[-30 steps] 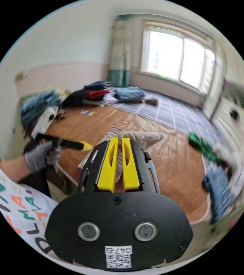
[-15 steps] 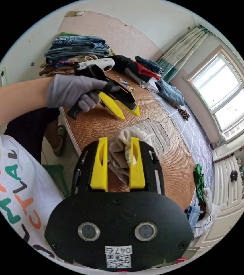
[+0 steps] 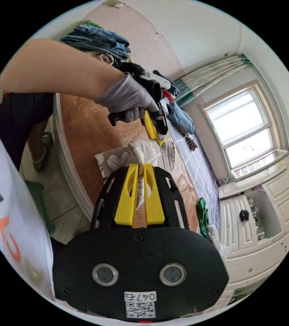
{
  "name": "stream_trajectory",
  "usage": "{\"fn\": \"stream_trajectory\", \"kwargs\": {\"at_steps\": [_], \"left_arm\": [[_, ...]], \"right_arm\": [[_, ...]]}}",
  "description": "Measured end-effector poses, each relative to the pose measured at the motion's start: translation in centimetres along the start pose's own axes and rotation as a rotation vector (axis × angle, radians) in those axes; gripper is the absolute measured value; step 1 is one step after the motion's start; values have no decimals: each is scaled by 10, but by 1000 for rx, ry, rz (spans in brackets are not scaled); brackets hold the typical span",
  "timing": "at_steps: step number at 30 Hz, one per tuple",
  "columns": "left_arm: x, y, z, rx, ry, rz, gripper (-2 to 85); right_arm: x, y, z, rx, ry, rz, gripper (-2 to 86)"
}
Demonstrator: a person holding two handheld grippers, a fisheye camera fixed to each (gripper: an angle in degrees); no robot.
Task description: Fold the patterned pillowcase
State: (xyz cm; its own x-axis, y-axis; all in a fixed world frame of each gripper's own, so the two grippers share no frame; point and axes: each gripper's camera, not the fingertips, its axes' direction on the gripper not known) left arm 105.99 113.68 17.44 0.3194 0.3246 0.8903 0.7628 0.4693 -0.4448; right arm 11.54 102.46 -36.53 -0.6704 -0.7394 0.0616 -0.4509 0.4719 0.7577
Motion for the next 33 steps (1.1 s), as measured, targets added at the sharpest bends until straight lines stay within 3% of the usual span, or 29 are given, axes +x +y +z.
{"fn": "stream_trajectory", "kwargs": {"at_steps": [3,7,9,12,15,18,24,28,30,33], "left_arm": [[14,33,-17,49,-8,61,53],[-24,77,-1,61,-91,-21,57],[-59,88,14,69,-11,-77,68],[-73,95,4,93,42,-106,88],[-65,108,-20,156,-59,-81,108],[-77,111,-10,139,-34,-104,141],[-113,100,38,79,77,-172,162],[-113,89,64,21,66,-143,145],[-108,84,84,-43,4,-80,88],[-117,96,90,-25,6,-68,56]], "right_arm": [[35,15,-19,75,-70,-51,2],[50,22,7,103,-368,-66,43],[44,19,23,81,-492,-97,70],[42,17,27,46,-474,-158,70],[72,29,13,135,-425,-92,43],[94,35,13,213,-440,-37,40],[75,37,76,79,-642,-28,58],[75,63,78,104,-592,9,63],[91,70,72,100,-622,32,63],[144,106,61,160,-611,289,72]]}}
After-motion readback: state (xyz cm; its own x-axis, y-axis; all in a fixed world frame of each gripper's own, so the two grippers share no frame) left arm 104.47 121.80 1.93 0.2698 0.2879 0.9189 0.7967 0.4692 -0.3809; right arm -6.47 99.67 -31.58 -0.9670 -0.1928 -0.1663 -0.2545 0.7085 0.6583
